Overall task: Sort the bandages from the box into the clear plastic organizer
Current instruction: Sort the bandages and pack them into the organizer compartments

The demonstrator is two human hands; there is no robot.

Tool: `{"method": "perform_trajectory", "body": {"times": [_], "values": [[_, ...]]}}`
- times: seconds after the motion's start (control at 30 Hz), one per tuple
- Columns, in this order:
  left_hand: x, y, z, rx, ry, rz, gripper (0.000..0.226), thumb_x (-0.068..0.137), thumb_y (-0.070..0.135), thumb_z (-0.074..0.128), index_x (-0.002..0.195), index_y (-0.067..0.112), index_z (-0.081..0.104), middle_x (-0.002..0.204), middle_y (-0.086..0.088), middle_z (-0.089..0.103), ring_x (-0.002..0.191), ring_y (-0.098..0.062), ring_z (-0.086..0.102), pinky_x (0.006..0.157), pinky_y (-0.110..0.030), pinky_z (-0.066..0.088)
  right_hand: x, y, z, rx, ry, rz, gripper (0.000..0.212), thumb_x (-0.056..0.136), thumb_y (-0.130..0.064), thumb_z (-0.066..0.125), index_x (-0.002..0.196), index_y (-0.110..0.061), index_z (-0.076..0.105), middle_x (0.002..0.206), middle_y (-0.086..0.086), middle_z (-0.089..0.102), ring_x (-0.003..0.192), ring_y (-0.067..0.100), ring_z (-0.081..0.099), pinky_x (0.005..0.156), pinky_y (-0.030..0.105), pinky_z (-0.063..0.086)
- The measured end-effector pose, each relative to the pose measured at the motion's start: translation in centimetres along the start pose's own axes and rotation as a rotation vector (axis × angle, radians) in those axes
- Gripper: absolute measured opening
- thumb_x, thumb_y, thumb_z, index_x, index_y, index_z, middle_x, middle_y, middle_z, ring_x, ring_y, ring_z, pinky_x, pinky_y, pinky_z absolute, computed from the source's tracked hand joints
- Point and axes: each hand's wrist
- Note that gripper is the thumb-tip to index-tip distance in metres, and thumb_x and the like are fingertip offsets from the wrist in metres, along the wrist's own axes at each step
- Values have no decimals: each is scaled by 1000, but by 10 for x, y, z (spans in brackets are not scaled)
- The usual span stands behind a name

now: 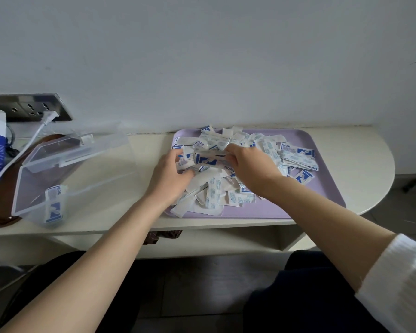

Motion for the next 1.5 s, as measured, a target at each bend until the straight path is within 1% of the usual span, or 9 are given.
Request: {"method": "perform_trajectory", "body": {"times": [0.27,0.4,0.5,0.67,0.8,1.07,1.17,1.37,1.5], "values": [[-7,0,17,438,-15,303,32,87,18,58,117,10,50,117,-8,50,113,-28,44,92,-33,33,-6,-16,24,-33,-58,-184,27,97,-8,40,120,-16,52,105,8,63,92,30,58,67,32,40],[-9,-8,23,546,-56,293,27,89,15,52,116,13,50,120,-7,50,118,-27,41,93,-33,31,-7,-15,42,-81,-128,-173,35,96,-13,44,130,-12,37,126,8,50,120,25,43,99,33,35],[-10,-11,24,563,-92,306,26,90,10,48,116,9,52,120,-11,49,117,-30,40,97,-34,32,-6,-14,48,-60,-163,-110,48,94,-7,46,138,-5,27,133,11,39,126,27,36,106,31,28],[-11,-22,29,604,-145,310,29,91,10,47,119,7,50,120,-13,47,119,-30,40,103,-32,28,-10,-24,47,173,-188,-61,59,83,16,39,138,-1,27,136,16,35,129,26,35,101,22,25],[-15,-31,33,602,-180,316,37,90,6,42,127,5,46,125,-16,44,119,-32,37,100,-31,23,-13,-31,50,244,-208,-118,62,76,20,36,133,-4,32,132,16,39,120,30,45,96,35,39],[-17,-33,33,703,-160,290,23,93,13,42,115,10,40,121,-10,41,110,-28,39,87,-29,25,-18,-24,58,-69,-276,-153,48,86,6,37,134,0,29,145,12,22,139,25,19,109,26,23],[-18,-27,32,735,-157,269,25,95,19,40,117,9,37,124,-10,39,112,-28,36,89,-30,26,-18,-23,58,-134,-250,-189,47,85,6,37,131,0,30,146,13,19,139,24,17,108,25,27],[-19,-30,23,724,-153,250,22,96,20,40,115,8,40,121,-12,42,115,-30,39,91,-34,32,-12,-17,58,-57,-162,-168,29,89,8,40,115,-4,45,130,8,38,114,24,47,77,29,41],[-21,-29,11,484,-135,230,12,96,19,43,104,9,46,107,-14,59,93,-38,57,69,-38,42,-6,-19,55,113,-116,-117,18,94,2,39,107,-6,49,109,11,53,92,30,54,71,38,45]]}}
Point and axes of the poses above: each hand's wrist, its own x-axis towards the middle knuckle, its own z-axis out of the palm, y = z × x
